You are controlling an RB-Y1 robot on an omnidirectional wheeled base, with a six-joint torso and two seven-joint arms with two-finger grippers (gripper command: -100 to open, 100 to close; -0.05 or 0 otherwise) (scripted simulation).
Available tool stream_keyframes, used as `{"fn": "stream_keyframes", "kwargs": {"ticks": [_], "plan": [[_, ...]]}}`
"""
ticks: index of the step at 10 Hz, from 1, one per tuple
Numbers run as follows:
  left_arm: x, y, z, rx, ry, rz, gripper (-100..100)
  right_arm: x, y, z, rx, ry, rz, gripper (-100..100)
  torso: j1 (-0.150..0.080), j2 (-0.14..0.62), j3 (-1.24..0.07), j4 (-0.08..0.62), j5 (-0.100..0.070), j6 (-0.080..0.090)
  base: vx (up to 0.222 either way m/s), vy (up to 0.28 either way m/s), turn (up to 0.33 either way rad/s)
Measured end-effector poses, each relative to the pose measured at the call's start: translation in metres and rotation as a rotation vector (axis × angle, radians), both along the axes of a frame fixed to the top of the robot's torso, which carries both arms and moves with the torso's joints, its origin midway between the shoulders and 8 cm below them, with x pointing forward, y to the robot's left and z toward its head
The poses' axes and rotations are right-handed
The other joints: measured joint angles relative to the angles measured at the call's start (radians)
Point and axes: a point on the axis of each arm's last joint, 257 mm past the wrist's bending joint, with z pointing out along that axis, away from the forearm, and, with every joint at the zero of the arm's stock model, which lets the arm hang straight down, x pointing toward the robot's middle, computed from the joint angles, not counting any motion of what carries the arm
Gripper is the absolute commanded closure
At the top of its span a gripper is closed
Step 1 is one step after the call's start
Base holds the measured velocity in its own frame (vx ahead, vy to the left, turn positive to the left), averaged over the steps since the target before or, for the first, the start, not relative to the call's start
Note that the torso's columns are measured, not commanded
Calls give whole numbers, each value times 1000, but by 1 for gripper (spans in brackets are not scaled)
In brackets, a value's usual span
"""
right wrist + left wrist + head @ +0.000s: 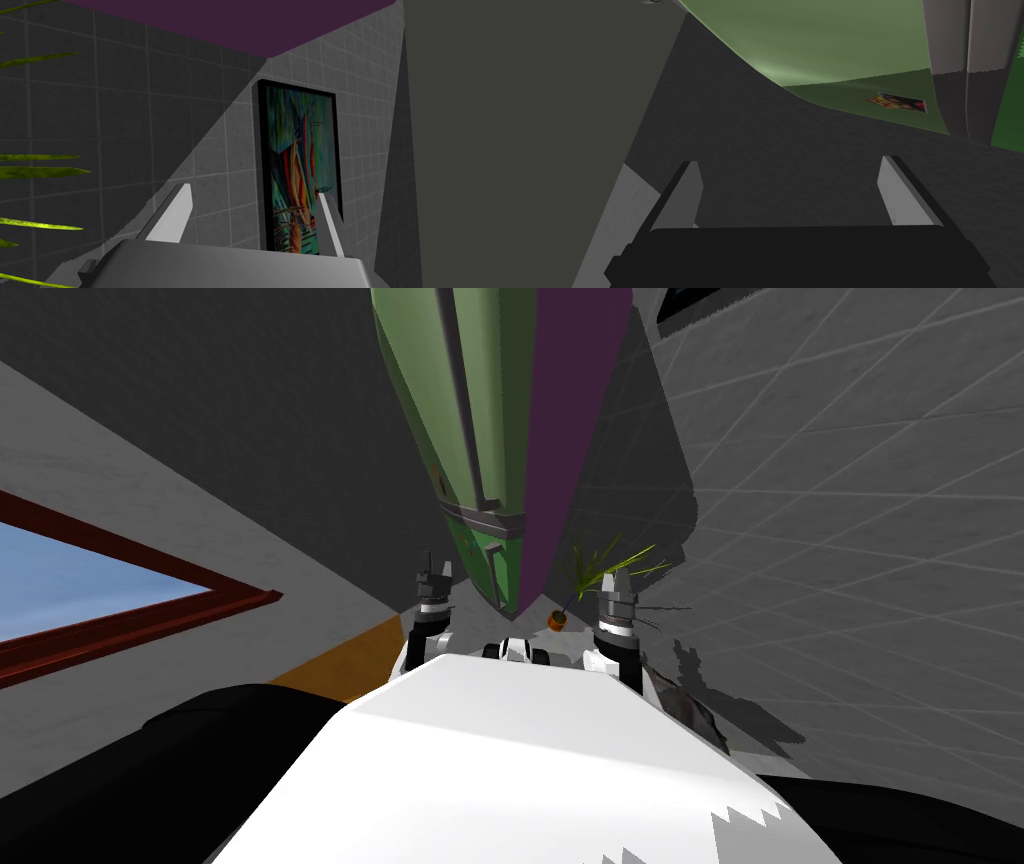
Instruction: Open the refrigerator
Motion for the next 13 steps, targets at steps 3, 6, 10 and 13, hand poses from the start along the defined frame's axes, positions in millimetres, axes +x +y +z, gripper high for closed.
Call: {"fn": "stream_keyframes", "kwargs": {"ticks": [3, 6, 10, 13], "plan": [[7, -3, 6, 38, 17, -19, -100, 0, 0, 0, 0, 0, 0, 0, 0, 4, -5, 4, 0, 0, 60, -50, 105], [19, -6, 14, 63, 42, -25, -100, 0, 0, 0, 0, 0, 0, 0, 0, 5, -5, 4, 0, 0, 77, -61, 140], [34, -6, 21, 79, 76, -25, -100, 0, 0, 0, 0, 0, 0, 0, 0, 5, -4, 5, 0, 0, 60, -63, 104], [43, -5, 28, 88, 100, -22, -100, 0, 0, 0, 0, 0, 0, 0, 1, 4, -5, 4, 0, 0, 55, -57, 116]]}}
